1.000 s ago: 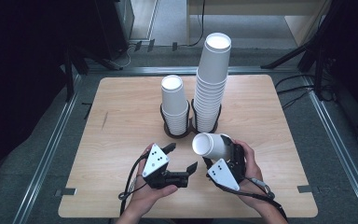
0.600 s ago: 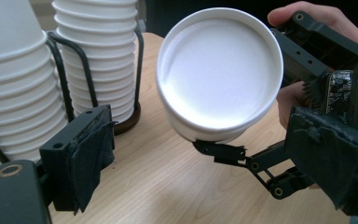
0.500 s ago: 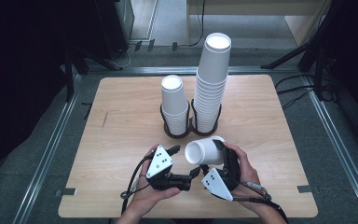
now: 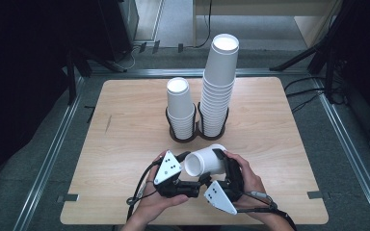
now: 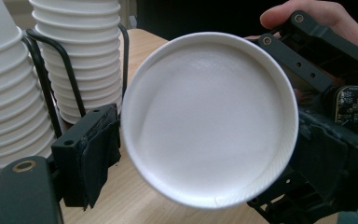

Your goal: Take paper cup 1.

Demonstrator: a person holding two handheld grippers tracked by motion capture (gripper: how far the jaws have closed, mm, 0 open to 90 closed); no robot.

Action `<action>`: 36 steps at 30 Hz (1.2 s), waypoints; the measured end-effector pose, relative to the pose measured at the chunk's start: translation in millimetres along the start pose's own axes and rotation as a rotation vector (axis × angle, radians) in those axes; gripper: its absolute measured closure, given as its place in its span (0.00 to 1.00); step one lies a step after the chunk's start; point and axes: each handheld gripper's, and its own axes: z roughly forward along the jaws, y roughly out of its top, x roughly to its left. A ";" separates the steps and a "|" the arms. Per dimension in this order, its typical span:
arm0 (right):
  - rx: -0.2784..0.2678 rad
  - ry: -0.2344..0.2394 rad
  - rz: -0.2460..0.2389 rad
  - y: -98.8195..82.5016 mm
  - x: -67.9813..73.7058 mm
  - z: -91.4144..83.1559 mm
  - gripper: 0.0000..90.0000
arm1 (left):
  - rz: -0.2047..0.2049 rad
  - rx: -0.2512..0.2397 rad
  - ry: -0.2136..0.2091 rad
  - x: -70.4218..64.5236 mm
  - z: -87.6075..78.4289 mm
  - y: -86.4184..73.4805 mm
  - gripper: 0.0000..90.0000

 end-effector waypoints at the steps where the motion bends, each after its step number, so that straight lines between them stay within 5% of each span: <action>1: -0.002 0.003 -0.003 0.5 0.9 -0.2 0.15 | -0.001 0.002 0.001 -0.2 0.3 0.0 0.15; 15: -0.021 0.024 -0.042 3.1 5.4 -1.5 0.15 | -0.019 0.024 -0.007 0.5 0.3 0.9 0.23; 27: -0.002 0.055 -0.011 0.1 8.2 -0.1 0.15 | -0.091 0.063 -0.045 9.1 3.4 -1.4 0.23; 36: -0.023 0.050 0.005 0.7 8.6 -0.7 0.13 | -0.071 0.049 -0.043 7.6 0.0 -1.3 0.25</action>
